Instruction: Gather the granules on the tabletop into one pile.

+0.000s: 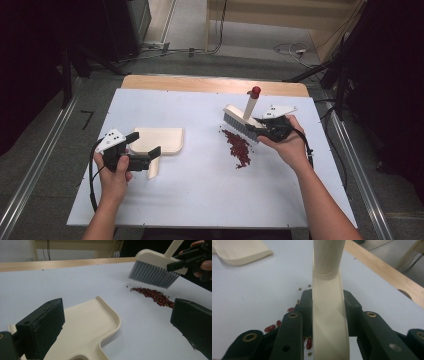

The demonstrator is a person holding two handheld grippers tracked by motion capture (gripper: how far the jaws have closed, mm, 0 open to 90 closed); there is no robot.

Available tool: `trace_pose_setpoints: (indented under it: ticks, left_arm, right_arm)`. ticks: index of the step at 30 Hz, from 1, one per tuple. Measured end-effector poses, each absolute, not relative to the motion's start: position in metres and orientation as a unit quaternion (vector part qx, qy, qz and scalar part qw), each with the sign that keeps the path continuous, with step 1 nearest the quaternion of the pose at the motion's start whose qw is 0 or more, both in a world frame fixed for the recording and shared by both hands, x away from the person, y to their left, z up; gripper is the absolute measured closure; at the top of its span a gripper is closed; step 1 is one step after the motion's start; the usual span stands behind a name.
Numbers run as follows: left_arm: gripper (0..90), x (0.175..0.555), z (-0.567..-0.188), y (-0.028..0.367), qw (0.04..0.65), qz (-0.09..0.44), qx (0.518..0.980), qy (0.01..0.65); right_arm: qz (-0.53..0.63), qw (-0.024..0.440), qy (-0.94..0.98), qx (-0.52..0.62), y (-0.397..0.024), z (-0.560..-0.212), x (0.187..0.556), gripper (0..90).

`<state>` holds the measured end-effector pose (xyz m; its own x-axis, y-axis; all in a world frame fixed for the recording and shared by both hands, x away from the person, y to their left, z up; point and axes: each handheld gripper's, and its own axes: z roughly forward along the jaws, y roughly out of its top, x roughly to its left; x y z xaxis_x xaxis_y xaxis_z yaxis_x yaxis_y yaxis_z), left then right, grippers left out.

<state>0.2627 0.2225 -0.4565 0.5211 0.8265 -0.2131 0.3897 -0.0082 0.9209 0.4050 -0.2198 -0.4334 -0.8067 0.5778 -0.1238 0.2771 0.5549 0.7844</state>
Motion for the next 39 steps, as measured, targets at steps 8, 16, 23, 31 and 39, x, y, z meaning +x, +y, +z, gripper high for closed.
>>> trace_pose_setpoints:
  ticks: [8, 16, 23, 31, 39]
  left_arm:
    - [0.0, 0.264, -0.458, 0.224, 0.543, 0.2, 0.681, 0.449]
    - [0.0, 0.263, -0.457, 0.224, 0.545, 0.199, 0.682, 0.446]
    - [0.0, 0.264, -0.457, 0.224, 0.546, 0.199, 0.681, 0.446]
    - [0.0, 0.264, -0.457, 0.223, 0.544, 0.2, 0.682, 0.445]
    - [0.0, 0.263, -0.457, 0.225, 0.546, 0.2, 0.679, 0.448]
  right_arm:
    - [0.432, 0.115, 0.813, 0.374, -0.183, -0.421, 0.379, 65.8]
    - [0.401, 0.102, 0.793, 0.447, -0.144, -0.444, 0.374, 65.8]
    - [0.389, 0.107, 0.775, 0.487, -0.154, -0.448, 0.374, 65.8]
    - [0.421, 0.111, 0.766, 0.473, -0.174, -0.434, 0.365, 65.8]
    - [0.431, 0.107, 0.857, 0.262, -0.215, -0.418, 0.353, 65.8]
